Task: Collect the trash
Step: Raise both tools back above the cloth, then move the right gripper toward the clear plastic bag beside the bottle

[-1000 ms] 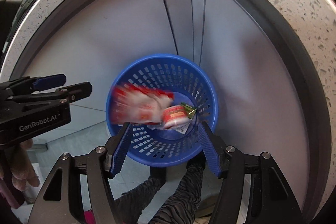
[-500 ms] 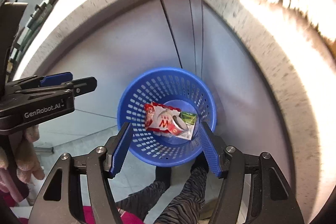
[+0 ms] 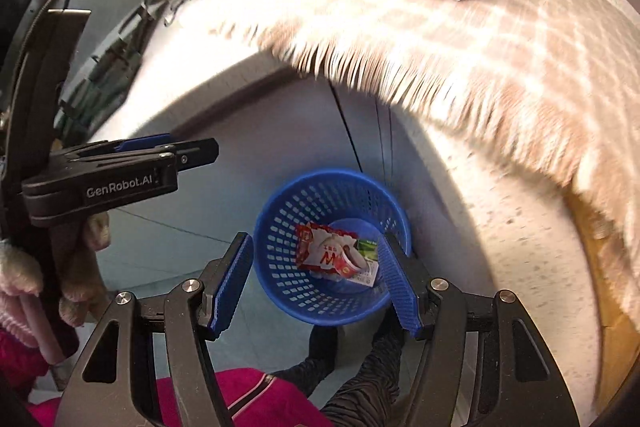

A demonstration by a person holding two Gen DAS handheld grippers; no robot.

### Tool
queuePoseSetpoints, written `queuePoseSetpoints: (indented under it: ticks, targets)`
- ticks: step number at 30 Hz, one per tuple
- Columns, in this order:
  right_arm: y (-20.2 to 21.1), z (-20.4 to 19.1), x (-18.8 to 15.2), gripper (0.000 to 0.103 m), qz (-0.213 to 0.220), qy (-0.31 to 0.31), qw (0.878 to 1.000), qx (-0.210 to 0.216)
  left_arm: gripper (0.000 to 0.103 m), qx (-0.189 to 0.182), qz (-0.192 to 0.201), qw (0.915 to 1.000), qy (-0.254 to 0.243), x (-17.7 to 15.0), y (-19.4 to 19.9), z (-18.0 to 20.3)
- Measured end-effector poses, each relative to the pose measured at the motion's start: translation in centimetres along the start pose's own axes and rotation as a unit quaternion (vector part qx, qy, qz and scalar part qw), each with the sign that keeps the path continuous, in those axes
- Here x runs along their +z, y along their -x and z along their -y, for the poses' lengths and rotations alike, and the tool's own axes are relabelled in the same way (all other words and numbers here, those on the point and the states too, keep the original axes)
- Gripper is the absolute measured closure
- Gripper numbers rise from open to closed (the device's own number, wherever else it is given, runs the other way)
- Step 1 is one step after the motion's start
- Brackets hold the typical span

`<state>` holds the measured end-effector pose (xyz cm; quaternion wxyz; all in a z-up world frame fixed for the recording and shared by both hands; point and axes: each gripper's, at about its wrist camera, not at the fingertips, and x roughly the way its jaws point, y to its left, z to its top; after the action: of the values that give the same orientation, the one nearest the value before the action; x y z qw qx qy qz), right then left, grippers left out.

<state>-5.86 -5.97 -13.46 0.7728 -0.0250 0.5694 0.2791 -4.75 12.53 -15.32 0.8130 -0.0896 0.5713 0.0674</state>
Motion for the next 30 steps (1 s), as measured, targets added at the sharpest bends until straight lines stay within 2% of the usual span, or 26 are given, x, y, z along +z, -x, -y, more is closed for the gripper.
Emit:
queuePoseSetpoints:
  ticks: [8, 14, 16, 24, 30]
  targets:
    - [4.0, 1.9, 1.3, 0.040, 0.039, -0.016, 0.999, 0.009, 0.036, -0.031, 0.029, 0.9991, 0.002, 2.9, 4.0, 1.8]
    - [7.2, 4.6, 3.2, 0.040, 0.078, -0.038, 0.996, 0.007, 0.036, -0.052, 0.044, 0.9976, -0.005, 4.1, 4.3, 4.7]
    - [8.2, 5.7, 4.1, 0.039, 0.094, -0.037, 0.995, -0.008, 0.036, -0.057, 0.049, 0.9972, -0.008, 4.7, 4.4, 5.5]
    - [12.0, 10.5, 9.2, 0.038, 0.145, -0.029, 0.988, -0.044, 0.036, -0.069, 0.057, 0.9958, -0.015, 7.5, 3.8, 8.8]
    - [12.9, 14.1, 14.0, 0.038, 0.153, -0.001, 0.986, -0.066, 0.036, -0.069, 0.059, 0.9958, -0.014, 9.6, 3.1, 10.9]
